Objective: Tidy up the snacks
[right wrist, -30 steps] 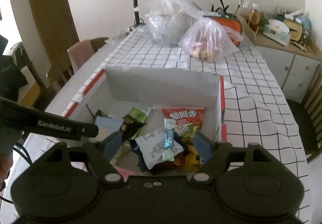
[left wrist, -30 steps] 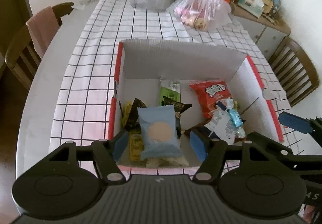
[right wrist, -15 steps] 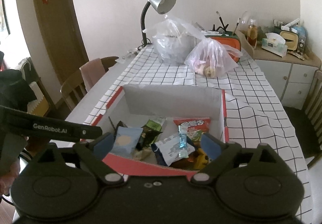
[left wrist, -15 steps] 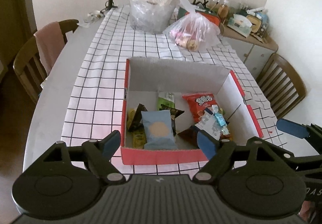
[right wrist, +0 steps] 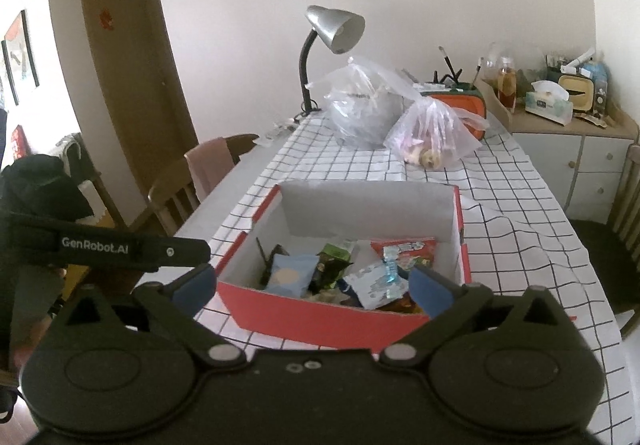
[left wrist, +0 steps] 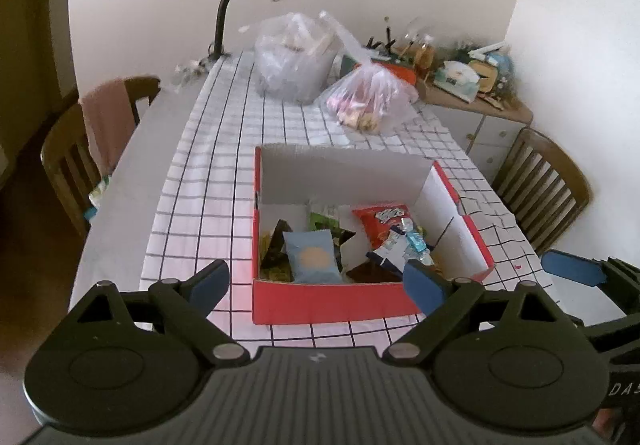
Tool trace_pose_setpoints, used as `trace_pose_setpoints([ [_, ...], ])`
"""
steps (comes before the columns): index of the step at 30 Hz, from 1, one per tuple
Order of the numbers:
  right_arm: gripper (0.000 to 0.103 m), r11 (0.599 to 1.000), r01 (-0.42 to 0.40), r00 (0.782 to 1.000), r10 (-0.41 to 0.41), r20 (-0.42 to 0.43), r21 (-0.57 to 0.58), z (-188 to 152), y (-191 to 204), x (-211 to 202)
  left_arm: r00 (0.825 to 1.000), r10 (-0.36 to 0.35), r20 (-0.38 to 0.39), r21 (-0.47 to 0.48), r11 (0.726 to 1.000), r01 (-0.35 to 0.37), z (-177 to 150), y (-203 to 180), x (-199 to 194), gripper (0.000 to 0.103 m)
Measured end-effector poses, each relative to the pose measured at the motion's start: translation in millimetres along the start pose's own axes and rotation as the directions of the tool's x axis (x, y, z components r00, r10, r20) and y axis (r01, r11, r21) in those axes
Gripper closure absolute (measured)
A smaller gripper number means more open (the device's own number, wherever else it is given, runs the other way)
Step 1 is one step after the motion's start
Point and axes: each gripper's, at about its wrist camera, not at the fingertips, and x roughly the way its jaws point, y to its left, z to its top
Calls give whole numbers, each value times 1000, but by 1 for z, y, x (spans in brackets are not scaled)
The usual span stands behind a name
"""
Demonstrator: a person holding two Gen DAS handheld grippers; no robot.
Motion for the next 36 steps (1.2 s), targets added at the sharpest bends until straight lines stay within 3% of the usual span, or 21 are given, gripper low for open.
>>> trace_pose_setpoints([
  [9,0,1000,-21,998,21,59,-9,-12,11,-30,994,8,106,91,996,-18,-18,-17,-35,9],
  [24,0,999,-37,991,37,125,-6,-28,24,-65,996,8,92,65,998,-14,-36,-16,-49,9],
  [36,0,999,11,990,-17,142,38,-42,24,-75,995,2,98,86,996,-11,-45,-22,-58,9],
])
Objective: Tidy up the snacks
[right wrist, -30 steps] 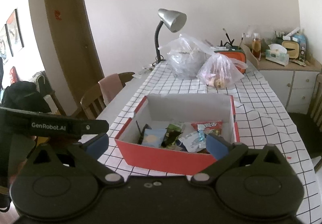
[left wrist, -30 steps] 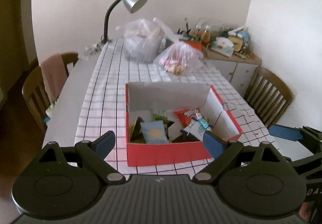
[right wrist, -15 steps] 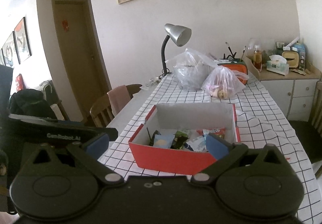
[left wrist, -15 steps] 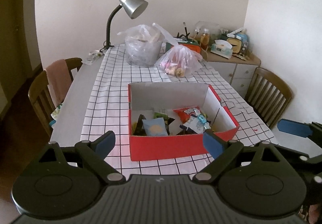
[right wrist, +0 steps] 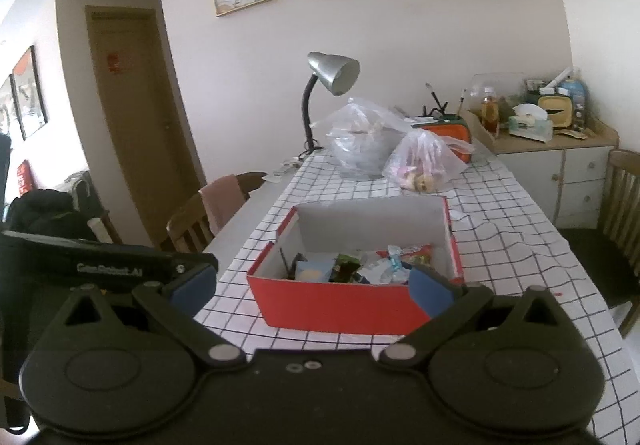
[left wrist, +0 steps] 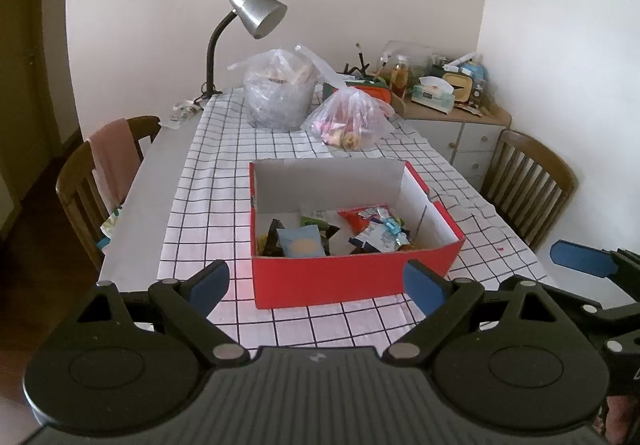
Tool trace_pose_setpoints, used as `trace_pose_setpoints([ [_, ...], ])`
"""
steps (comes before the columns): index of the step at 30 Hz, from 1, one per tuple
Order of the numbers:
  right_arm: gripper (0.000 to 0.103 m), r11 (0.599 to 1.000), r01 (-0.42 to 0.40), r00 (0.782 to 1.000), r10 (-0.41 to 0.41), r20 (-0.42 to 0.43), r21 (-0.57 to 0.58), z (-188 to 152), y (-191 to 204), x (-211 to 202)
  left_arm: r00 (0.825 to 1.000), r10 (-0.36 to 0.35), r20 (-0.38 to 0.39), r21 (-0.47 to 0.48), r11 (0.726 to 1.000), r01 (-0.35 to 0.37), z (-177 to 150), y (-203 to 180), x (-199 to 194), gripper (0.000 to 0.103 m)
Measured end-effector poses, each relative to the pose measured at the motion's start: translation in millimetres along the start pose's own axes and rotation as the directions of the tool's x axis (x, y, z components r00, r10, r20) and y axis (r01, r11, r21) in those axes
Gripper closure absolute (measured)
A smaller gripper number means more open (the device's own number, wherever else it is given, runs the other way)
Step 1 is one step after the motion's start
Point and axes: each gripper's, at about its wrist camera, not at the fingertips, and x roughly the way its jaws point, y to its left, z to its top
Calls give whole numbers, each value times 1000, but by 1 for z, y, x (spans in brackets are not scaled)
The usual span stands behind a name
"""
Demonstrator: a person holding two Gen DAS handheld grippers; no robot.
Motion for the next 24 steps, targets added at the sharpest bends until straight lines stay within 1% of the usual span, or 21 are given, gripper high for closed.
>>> trace_pose_setpoints([
  [5,0,1000,-4,1000,4,7,-4,-3,2,-3,1000,8,10,19,1000,-8,-2,-4,-4,9],
  [10,0,1000,-3,1000,3,15,-4,-4,3,-6,1000,-2,4,18,1000,2,-2,-4,-4,9],
  [17,0,1000,-3,1000,3,26,0,-5,2,-9,1000,-12,18,25,1000,11,-3,-6,-9,9],
  [20,0,1000,-3,1000,3,27,0,-6,2,-9,999,-33,7,20,999,33,-4,-5,-9,9],
  [24,0,1000,-6,999,6,32,-5,-6,3,-11,999,-45,-11,20,999,45,-4,-5,-8,9],
])
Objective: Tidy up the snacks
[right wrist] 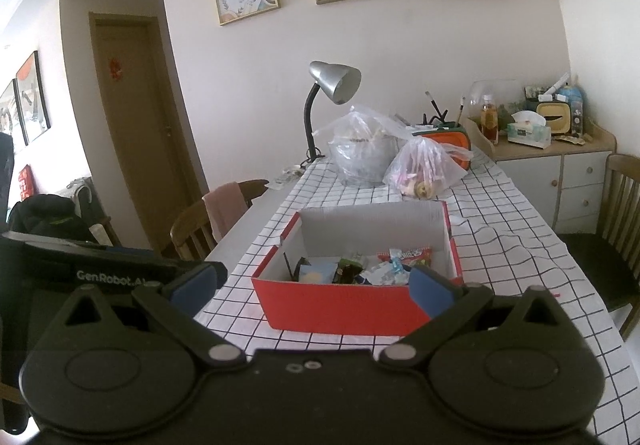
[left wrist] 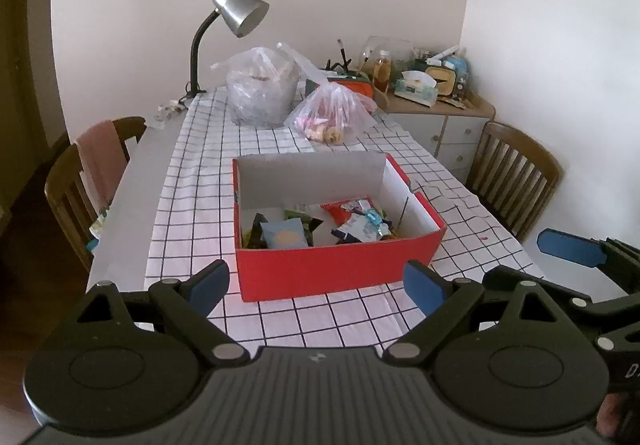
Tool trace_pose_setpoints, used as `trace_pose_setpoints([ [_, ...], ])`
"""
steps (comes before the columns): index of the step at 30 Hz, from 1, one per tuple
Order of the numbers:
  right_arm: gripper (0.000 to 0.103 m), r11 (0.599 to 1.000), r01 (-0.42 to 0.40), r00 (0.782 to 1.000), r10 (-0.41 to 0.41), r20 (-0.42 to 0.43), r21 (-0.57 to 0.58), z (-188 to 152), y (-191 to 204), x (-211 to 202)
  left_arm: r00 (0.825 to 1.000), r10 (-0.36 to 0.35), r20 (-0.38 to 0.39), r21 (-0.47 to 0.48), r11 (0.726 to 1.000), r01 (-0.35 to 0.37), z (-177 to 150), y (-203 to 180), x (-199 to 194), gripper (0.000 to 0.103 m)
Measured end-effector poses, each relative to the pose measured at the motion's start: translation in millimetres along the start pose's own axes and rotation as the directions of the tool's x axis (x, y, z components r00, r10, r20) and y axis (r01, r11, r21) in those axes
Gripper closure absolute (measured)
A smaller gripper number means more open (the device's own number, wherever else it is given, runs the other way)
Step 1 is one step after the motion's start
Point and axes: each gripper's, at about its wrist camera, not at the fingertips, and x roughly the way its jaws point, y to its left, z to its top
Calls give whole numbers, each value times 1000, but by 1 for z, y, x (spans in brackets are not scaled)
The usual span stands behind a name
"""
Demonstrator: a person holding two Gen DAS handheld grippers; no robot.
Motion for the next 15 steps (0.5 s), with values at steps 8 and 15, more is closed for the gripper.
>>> trace_pose_setpoints([
  [8,0,1000,10,1000,-10,8,6,0,-1,-2,1000,0,13,12,1000,0,0,-2,-1,9],
  [15,0,999,34,999,-34,19,15,1,-2,-3,1000,10,21,-2,1000,-10,0,-2,-2,9],
])
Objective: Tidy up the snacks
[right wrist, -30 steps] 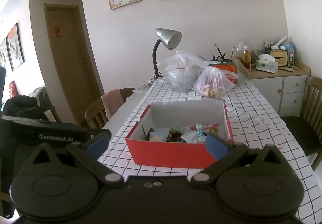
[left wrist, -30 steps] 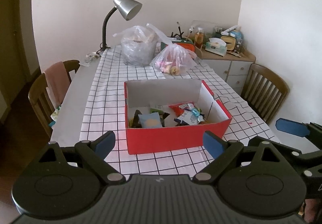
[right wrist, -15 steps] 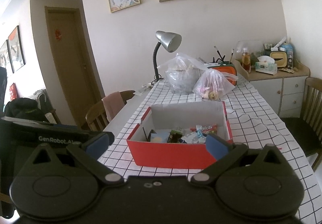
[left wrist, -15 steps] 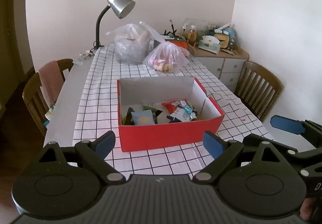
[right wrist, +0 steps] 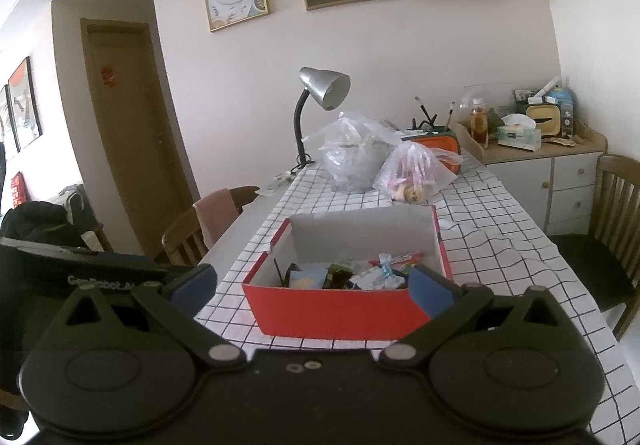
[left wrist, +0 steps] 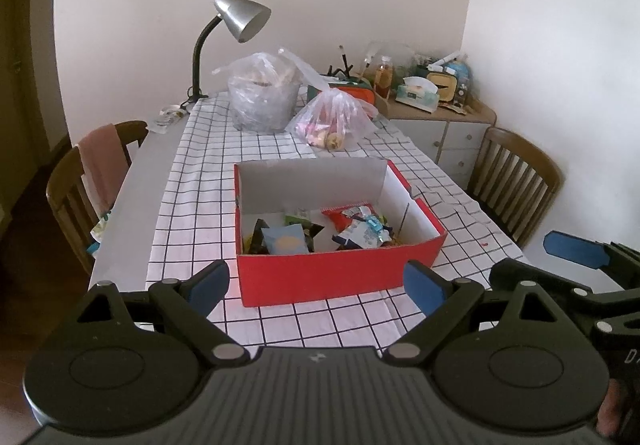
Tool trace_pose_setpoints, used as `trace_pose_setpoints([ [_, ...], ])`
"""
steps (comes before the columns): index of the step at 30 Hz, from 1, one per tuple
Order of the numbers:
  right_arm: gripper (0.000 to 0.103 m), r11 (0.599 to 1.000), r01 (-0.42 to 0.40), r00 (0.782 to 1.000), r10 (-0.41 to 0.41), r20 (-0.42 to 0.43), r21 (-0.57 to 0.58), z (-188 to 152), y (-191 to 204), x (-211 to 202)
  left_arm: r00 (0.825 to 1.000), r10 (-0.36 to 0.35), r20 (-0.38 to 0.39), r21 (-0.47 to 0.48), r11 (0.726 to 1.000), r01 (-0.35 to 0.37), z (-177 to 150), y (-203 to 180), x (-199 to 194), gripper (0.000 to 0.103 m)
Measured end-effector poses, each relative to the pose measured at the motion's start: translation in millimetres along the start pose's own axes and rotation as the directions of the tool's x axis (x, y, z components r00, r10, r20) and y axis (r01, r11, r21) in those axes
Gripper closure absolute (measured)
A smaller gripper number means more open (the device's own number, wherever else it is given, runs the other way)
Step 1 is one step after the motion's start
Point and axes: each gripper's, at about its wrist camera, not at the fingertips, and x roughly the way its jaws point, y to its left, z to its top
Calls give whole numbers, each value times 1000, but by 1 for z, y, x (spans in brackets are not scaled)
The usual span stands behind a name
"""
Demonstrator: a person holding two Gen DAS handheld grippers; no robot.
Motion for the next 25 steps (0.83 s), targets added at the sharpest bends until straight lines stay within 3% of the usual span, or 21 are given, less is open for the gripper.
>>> trace_pose_setpoints([
  [25,0,999,34,999,-34,-10,24,-3,-8,1,1000,8,-12,-13,1000,-8,-1,3,3,9],
])
